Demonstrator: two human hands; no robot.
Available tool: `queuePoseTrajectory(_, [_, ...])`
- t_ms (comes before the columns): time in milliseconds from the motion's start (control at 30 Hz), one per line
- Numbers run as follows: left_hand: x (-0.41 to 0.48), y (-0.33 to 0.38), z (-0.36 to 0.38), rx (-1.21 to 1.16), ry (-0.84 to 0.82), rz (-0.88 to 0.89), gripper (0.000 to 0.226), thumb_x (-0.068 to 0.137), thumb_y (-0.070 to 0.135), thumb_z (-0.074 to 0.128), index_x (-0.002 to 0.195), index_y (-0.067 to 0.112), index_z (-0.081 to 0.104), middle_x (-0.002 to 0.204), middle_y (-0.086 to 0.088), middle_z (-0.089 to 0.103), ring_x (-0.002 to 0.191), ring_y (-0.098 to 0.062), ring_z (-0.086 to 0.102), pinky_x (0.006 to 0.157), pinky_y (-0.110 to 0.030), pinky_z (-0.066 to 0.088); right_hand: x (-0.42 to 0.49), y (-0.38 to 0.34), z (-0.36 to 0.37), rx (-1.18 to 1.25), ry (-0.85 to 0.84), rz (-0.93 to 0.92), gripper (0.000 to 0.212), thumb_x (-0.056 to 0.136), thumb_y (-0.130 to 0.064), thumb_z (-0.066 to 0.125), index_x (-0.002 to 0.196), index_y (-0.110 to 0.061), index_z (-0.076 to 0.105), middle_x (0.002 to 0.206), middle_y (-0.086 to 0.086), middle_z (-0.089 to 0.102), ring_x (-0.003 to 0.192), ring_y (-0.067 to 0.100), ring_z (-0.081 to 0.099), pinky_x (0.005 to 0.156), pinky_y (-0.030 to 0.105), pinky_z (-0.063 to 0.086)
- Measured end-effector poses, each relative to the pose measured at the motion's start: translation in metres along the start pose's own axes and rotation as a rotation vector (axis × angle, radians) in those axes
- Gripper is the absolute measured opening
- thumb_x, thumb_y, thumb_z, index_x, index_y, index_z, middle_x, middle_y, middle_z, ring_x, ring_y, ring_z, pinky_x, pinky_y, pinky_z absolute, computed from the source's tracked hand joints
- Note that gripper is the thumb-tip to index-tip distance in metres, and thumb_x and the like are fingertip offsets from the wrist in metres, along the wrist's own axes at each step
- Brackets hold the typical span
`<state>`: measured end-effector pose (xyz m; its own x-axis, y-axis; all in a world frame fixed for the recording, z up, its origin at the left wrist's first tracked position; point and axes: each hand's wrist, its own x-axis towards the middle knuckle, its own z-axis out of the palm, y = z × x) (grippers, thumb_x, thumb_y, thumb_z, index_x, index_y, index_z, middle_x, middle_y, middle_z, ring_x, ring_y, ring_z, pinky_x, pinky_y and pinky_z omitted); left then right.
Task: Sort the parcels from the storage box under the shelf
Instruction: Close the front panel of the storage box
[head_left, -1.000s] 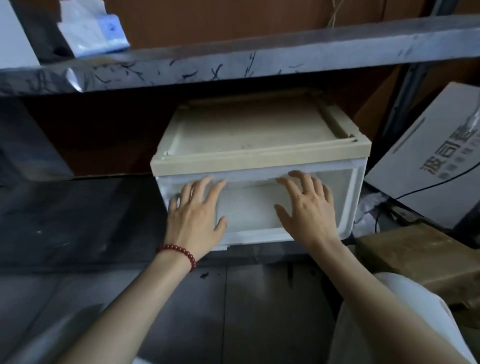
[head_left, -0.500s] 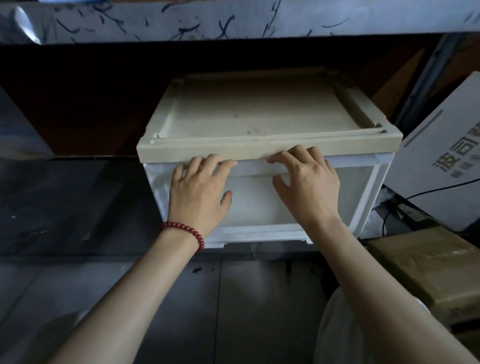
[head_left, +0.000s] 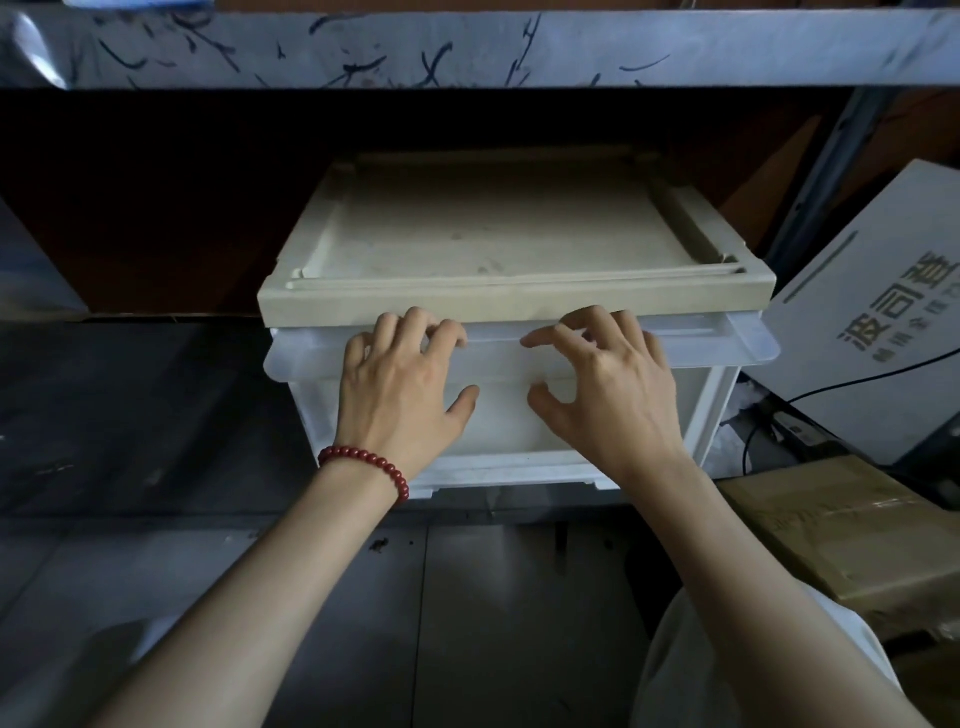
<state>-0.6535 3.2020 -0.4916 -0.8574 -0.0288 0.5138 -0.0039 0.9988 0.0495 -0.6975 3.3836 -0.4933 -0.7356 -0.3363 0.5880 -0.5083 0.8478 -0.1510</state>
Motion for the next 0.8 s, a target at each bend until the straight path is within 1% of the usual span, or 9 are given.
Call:
queuePoseTrajectory(67, [-0.002,0.001,0.000,-0.009,-0.009,0.005,0.043,0.080,0.048,0.063,0.114,0.024,0.054,0.110,0.004,0.053,0.106,-0.020,0.048,0.088,-0.036,0.036,-0.004,0.002,-0.003,0.016,-0.050,-0.012,0.040,0.077,-0.036,0.065,0.116,-0.028,0.063,0.116,-0.003,0.058,0.107,0.022,0.053,0.094,0.036,0.037])
queuePoseTrajectory(167, [-0.006,0.001,-0.004,-0.033,-0.031,0.004,0.044,0.080,0.052,0.060,0.114,0.024,0.053,0.112,0.005,0.055,0.107,-0.019,0.048,0.087,-0.036,0.038,-0.008,0.002,-0.007,0.015,-0.118,-0.020,0.045,0.080,-0.041,0.062,0.123,-0.030,0.059,0.119,-0.004,0.057,0.110,0.022,0.052,0.097,0.037,0.036])
queuePoseTrajectory(233, [-0.010,0.001,-0.007,-0.033,-0.055,0.009,0.044,0.081,0.053,0.059,0.114,0.026,0.054,0.112,0.007,0.054,0.107,-0.018,0.048,0.085,-0.034,0.039,-0.011,0.002,-0.010,-0.006,-0.144,-0.018,0.046,0.080,-0.041,0.063,0.124,-0.029,0.059,0.116,-0.003,0.057,0.108,0.022,0.051,0.095,0.037,0.036])
queuePoseTrajectory(367, [-0.026,0.003,-0.016,-0.036,-0.082,0.022,0.041,0.079,0.053,0.060,0.111,0.028,0.055,0.109,0.010,0.054,0.103,-0.016,0.049,0.080,-0.031,0.039,-0.023,0.000,-0.015,0.012,-0.151,-0.009,0.041,0.075,-0.038,0.068,0.114,-0.027,0.062,0.107,-0.003,0.056,0.100,0.024,0.051,0.087,0.036,0.038])
queuePoseTrajectory(433, [-0.034,0.004,-0.020,-0.035,-0.104,0.035,0.039,0.078,0.052,0.060,0.110,0.029,0.055,0.108,0.011,0.054,0.103,-0.015,0.050,0.081,-0.031,0.041,-0.031,-0.002,-0.018,0.012,-0.151,-0.024,0.041,0.072,-0.037,0.070,0.111,-0.026,0.063,0.105,-0.003,0.057,0.098,0.024,0.052,0.084,0.037,0.040])
queuePoseTrajectory(533, [-0.046,0.006,-0.025,-0.043,-0.091,0.036,0.036,0.076,0.049,0.061,0.105,0.028,0.058,0.104,0.011,0.056,0.100,-0.016,0.052,0.078,-0.033,0.043,-0.041,-0.005,-0.022,0.001,-0.154,-0.054,0.041,0.069,-0.037,0.072,0.107,-0.025,0.063,0.104,-0.003,0.059,0.094,0.024,0.053,0.080,0.036,0.041])
queuePoseTrajectory(800, [-0.069,0.012,-0.028,-0.029,-0.074,0.061,0.035,0.073,0.048,0.065,0.102,0.028,0.059,0.099,0.011,0.058,0.095,-0.016,0.055,0.074,-0.033,0.046,-0.062,-0.006,-0.034,-0.024,-0.230,-0.066,0.041,0.072,-0.038,0.070,0.110,-0.027,0.061,0.106,-0.006,0.057,0.098,0.023,0.050,0.079,0.035,0.041])
